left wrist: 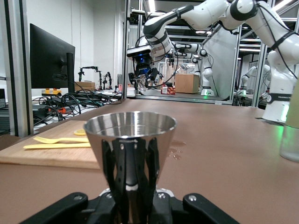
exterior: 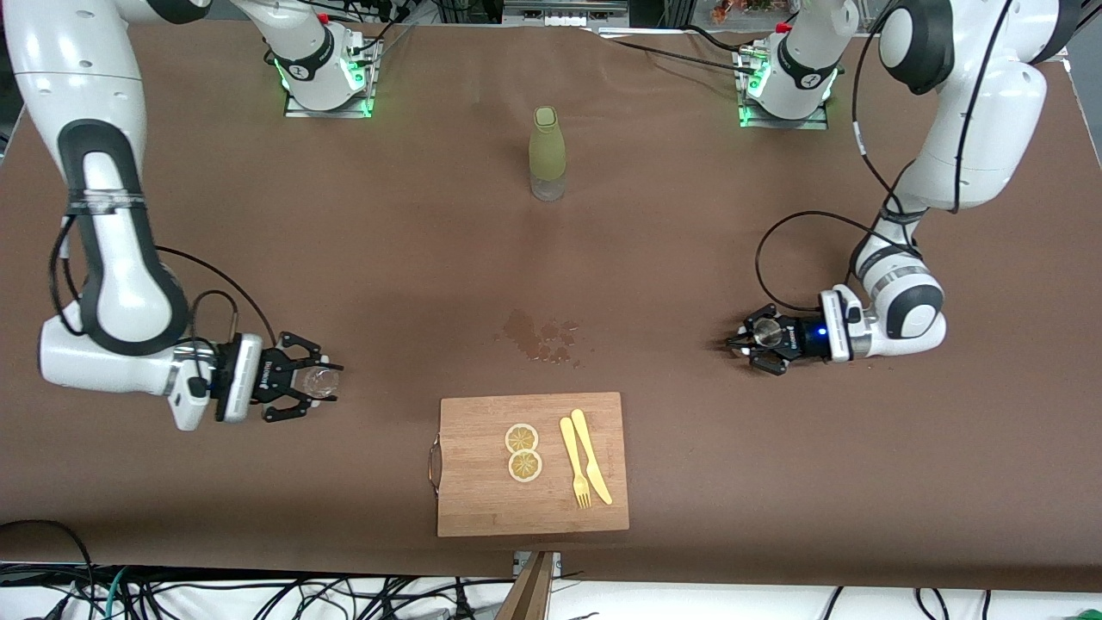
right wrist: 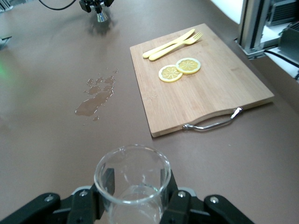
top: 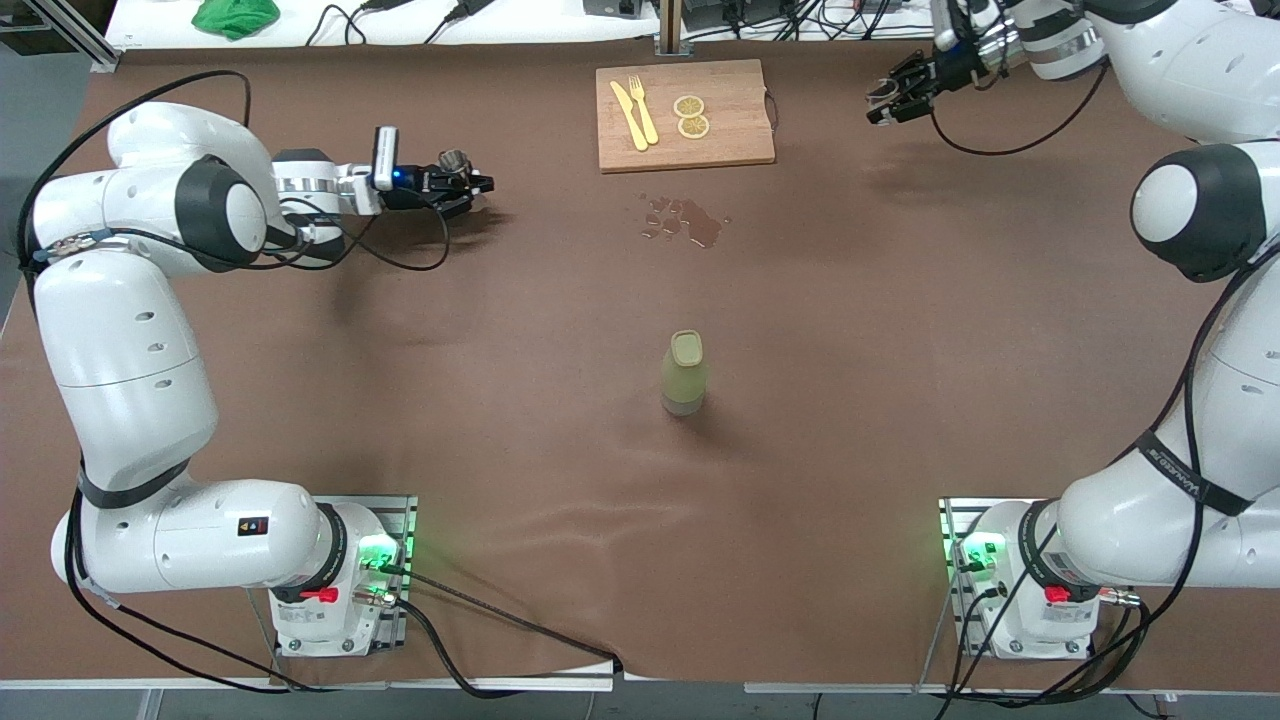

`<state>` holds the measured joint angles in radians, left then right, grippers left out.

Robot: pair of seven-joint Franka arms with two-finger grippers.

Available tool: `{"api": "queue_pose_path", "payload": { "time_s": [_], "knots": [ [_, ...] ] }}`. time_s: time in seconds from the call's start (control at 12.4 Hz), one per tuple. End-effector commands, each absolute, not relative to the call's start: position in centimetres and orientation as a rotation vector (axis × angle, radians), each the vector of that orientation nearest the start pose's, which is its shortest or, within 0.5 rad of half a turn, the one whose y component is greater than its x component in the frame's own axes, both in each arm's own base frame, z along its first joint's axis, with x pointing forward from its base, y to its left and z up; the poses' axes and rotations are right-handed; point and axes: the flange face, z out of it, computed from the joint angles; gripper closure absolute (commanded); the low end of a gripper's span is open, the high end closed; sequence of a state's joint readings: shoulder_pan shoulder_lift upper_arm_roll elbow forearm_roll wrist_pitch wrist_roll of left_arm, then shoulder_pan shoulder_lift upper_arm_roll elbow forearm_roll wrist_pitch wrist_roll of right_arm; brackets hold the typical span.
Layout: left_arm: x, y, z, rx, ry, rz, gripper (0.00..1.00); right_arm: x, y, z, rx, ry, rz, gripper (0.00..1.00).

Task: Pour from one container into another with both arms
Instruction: 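Lift the glass with the right gripper while the left gripper raises the jigger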

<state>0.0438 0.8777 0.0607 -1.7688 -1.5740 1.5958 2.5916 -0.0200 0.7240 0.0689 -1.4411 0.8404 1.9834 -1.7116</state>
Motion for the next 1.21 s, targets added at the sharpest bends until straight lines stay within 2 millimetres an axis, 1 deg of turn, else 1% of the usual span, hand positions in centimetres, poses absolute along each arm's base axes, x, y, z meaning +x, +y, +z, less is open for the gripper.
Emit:
{"api": "queue_pose_path", "payload": {
  "time_s": [0.0, 0.08, 0.24, 0.32, 0.48, 0.72, 0.8, 0.89, 1.05, 1.13],
  "knots": [
    [59.4, -7.8, 9.8, 1.385, -1.134, 1.217, 1.0, 71.4, 10.5, 28.9, -1.971, -1.522, -0.551, 0.87],
    [59.3, -9.3, 9.8, 1.39, -1.123, 1.219, 1.0, 71.1, 12.4, 29.1, -1.968, -1.531, -0.527, 0.87],
    [58.9, -12.5, 9.7, 1.387, -1.101, 1.225, 1.0, 71.2, 15.7, 30.3, -1.987, -1.575, -0.496, 0.87],
    [58.8, -13.6, 9.6, 1.398, -1.099, 1.228, 1.0, 71.0, 17.0, 30.5, -2.0, -1.576, -0.487, 0.87],
    [58.6, -16.2, 9.4, 1.42, -1.089, 1.23, 1.0, 70.6, 20.4, 30.8, -2.019, -1.571, -0.491, 0.87],
    [58.2, -19.3, 9.2, 1.47, -1.109, 1.234, 1.0, 69.7, 24.5, 31.0, -2.046, -1.593, -0.487, 0.87],
    [57.9, -20.8, 9.3, 1.479, -1.11, 1.24, 1.0, 69.1, 26.3, 31.0, -2.057, -1.609, -0.46, 0.87],
    [57.8, -21.9, 9.2, 1.5, -1.105, 1.234, 1.0, 68.6, 27.9, 31.3, -2.073, -1.61, -0.449, 0.87],
    [57.0, -23.8, 9.0, 1.539, -1.104, 1.222, 1.0, 67.8, 30.3, 31.9, -2.091, -1.626, -0.445, 0.87],
    [56.8, -24.5, 8.9, 1.564, -1.116, 1.221, 1.0, 67.3, 31.4, 32.1, -2.096, -1.636, -0.432, 0.87]
  ]
}}
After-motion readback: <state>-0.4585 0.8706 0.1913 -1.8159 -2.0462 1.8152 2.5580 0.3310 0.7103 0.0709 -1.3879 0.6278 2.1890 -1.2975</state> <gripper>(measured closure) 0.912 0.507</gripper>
